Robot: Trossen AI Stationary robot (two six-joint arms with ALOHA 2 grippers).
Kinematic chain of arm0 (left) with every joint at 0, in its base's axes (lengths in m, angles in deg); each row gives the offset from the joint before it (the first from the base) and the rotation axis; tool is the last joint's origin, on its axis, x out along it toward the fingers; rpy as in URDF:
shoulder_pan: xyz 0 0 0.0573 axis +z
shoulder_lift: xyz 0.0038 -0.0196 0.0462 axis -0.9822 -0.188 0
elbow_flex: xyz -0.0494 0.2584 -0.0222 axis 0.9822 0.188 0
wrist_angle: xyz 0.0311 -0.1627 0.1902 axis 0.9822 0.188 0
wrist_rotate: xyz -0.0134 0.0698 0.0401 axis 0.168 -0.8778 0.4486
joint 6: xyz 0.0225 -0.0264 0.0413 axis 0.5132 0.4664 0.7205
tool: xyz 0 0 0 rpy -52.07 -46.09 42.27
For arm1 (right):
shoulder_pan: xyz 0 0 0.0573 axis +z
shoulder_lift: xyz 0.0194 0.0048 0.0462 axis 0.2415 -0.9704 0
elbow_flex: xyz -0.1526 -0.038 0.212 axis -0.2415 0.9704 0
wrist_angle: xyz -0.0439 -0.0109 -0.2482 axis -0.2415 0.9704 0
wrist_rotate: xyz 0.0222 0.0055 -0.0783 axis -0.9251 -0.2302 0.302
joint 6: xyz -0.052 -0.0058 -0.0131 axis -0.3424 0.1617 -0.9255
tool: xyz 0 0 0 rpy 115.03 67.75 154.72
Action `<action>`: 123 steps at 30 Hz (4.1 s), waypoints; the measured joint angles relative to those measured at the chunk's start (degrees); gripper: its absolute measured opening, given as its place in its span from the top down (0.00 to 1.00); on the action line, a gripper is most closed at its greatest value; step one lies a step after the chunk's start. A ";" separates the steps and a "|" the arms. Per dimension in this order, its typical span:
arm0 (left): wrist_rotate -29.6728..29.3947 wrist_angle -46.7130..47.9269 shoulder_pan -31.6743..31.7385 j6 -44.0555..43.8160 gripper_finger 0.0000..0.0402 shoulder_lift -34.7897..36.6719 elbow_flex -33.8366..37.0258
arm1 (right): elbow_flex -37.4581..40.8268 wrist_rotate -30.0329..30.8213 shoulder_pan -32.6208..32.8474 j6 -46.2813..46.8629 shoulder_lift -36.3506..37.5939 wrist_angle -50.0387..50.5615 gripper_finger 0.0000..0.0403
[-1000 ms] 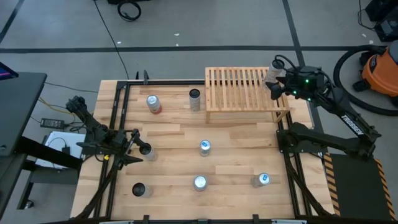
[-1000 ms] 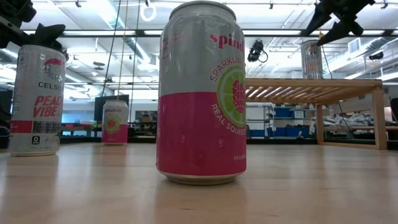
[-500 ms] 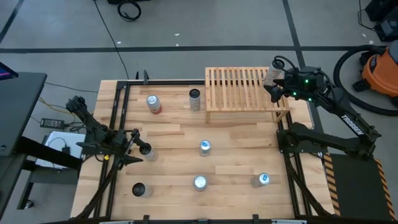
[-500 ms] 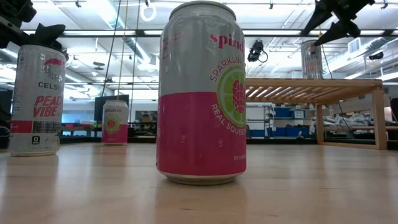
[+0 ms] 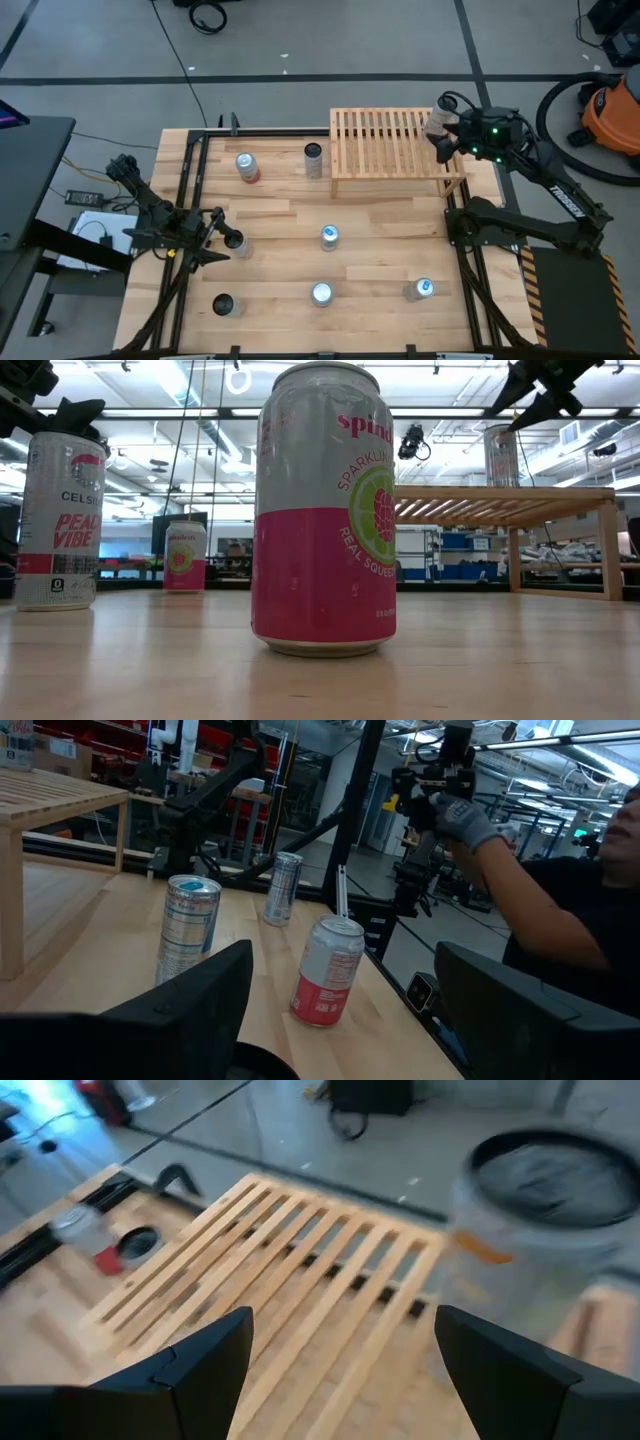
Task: Place canned beverage on shelf
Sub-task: Put the bottom white-yellow soda can on the shelf
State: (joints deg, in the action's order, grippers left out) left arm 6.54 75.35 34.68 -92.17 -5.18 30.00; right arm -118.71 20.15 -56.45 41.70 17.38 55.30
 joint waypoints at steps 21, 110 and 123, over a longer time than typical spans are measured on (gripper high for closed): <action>-0.02 0.01 0.01 0.04 0.21 0.00 -0.01 | 0.00 10.52 2.01 -1.69 2.72 -0.77 0.07; 0.00 -0.01 -0.01 0.05 0.21 0.02 -0.01 | 2.34 23.91 -0.48 -0.58 -6.98 -9.31 0.11; -0.01 -0.01 0.01 0.04 0.21 0.02 0.01 | 2.34 22.45 -0.48 -1.87 -6.95 -9.58 0.14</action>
State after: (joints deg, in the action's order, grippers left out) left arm 6.53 75.33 34.70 -92.13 -5.16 30.00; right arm -116.37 42.60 -56.94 39.83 10.43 45.72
